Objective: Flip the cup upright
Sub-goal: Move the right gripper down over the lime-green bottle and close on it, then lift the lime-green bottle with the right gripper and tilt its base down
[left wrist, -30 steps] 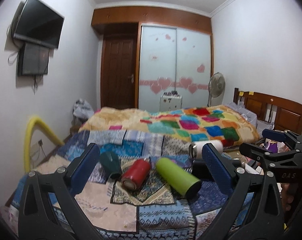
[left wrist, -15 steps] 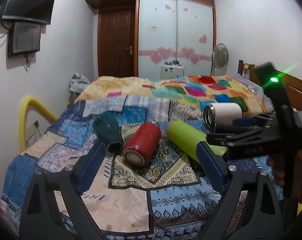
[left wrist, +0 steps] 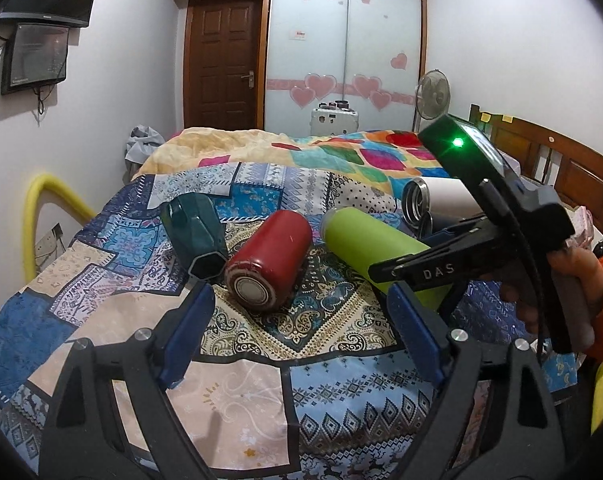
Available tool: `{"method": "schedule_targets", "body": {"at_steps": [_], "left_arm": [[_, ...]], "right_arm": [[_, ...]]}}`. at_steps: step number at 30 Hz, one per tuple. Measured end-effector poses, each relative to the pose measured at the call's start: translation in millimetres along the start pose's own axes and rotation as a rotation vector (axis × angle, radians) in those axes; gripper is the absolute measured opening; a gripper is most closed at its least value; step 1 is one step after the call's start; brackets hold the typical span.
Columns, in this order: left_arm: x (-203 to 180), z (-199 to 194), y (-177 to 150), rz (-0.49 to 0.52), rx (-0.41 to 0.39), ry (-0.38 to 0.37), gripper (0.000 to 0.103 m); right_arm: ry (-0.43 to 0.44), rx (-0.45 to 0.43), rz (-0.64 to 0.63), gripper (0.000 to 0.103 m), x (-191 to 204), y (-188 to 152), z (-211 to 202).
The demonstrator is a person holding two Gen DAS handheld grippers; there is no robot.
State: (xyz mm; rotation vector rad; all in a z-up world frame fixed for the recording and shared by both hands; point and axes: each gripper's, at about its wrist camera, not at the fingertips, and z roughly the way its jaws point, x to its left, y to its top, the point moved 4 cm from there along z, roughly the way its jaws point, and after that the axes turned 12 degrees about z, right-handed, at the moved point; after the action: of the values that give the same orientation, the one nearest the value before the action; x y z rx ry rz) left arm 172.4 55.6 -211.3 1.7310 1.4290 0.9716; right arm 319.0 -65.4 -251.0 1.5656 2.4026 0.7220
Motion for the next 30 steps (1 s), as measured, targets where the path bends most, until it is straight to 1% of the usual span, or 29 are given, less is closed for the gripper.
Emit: {"method": "schedule_targets", "body": {"at_steps": [4, 7, 11, 18, 23, 30], "left_arm": [[-0.9, 0.7, -2.3, -0.007, 0.003, -0.005, 0.089], [0.1, 1.8, -3.2, -0.02, 0.007, -0.013, 0.089], [2.1, 0.9, -4.1, -0.025, 0.004, -0.013, 0.089], [6.3, -5.4, -5.4, -0.049, -0.001, -0.005, 0.089], [10.7, -15.7, -6.3, -0.054, -0.016, 0.009, 0.089], [13.1, -23.2, -5.1, -0.067, -0.02, 0.013, 0.089]], "right_arm": [[-0.01, 0.027, -0.016, 0.064, 1.9, 5.3, 4.7], [-0.017, 0.064, -0.015, 0.065, 1.7, 9.1, 15.4], [-0.011, 0.092, -0.002, 0.065, 1.9, 11.4, 23.4], [-0.002, 0.098, 0.033, 0.063, 1.8, 13.9, 24.9], [0.016, 0.098, 0.076, 0.062, -2.4, 8.7, 19.9], [0.026, 0.061, 0.064, 0.062, -1.7, -8.1, -8.7]]}}
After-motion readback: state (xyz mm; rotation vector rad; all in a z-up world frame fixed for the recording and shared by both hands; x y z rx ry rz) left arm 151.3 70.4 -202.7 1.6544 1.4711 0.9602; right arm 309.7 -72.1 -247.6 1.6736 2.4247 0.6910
